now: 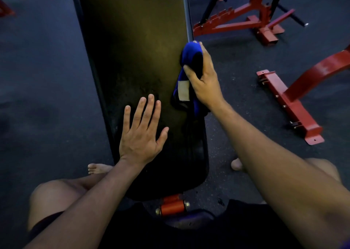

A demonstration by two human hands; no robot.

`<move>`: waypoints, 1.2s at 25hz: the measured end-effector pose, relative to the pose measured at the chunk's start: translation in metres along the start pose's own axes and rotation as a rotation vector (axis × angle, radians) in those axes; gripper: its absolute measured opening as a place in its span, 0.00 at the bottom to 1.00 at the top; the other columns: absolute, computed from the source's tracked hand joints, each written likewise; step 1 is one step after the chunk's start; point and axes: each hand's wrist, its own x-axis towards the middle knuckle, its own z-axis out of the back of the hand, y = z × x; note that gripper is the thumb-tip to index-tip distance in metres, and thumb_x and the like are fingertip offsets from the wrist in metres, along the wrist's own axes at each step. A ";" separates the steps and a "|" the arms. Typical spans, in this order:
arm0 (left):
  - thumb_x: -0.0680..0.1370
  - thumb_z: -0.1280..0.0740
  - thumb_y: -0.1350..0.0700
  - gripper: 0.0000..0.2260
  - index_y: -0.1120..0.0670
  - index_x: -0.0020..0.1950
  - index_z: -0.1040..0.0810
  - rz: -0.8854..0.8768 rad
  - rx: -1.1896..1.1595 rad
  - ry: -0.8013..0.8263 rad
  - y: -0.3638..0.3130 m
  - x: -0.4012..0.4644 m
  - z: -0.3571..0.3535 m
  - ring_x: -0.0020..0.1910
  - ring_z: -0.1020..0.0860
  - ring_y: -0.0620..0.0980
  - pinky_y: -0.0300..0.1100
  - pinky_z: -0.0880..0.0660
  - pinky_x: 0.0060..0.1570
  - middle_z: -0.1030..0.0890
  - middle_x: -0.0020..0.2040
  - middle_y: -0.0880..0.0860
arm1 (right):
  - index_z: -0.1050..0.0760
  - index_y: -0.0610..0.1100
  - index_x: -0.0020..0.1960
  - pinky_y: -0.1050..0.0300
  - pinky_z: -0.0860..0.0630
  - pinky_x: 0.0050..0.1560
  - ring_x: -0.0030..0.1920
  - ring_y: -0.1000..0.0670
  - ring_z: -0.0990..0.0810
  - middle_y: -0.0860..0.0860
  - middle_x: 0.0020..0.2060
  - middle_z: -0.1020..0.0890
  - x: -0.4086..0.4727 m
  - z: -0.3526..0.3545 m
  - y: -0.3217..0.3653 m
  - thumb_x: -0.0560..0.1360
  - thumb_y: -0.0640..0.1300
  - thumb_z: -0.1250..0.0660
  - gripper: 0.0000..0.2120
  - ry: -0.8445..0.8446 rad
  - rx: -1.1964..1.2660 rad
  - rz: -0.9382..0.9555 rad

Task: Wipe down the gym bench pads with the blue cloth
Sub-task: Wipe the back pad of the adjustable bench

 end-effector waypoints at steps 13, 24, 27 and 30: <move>0.84 0.47 0.40 0.33 0.56 0.84 0.48 0.006 -0.001 0.029 0.000 0.000 0.001 0.83 0.51 0.56 0.62 0.51 0.80 0.49 0.84 0.56 | 0.41 0.47 0.78 0.52 0.40 0.74 0.72 0.49 0.33 0.50 0.72 0.30 -0.267 -0.028 -0.043 0.75 0.65 0.46 0.36 -0.214 0.115 -0.835; 0.84 0.45 0.40 0.33 0.56 0.84 0.47 -0.006 -0.007 0.019 0.002 0.000 0.001 0.83 0.50 0.56 0.63 0.49 0.79 0.49 0.84 0.57 | 0.30 0.51 0.65 0.49 0.27 0.53 0.53 0.47 0.21 0.48 0.53 0.20 -0.127 -0.019 -0.001 0.77 0.54 0.45 0.18 -0.283 0.044 -0.526; 0.83 0.45 0.40 0.33 0.57 0.83 0.46 -0.005 0.007 0.024 0.001 0.001 0.001 0.83 0.49 0.57 0.63 0.49 0.79 0.48 0.84 0.57 | 0.34 0.47 0.67 0.44 0.24 0.52 0.53 0.45 0.21 0.46 0.57 0.23 -0.008 -0.016 0.024 0.80 0.51 0.43 0.18 -0.232 -0.048 -0.296; 0.83 0.45 0.40 0.33 0.56 0.83 0.45 -0.005 0.028 0.034 0.001 0.002 0.003 0.83 0.49 0.56 0.63 0.50 0.79 0.48 0.84 0.57 | 0.36 0.47 0.70 0.41 0.22 0.53 0.53 0.48 0.22 0.47 0.60 0.26 0.072 -0.012 0.040 0.81 0.50 0.44 0.19 -0.201 -0.096 -0.195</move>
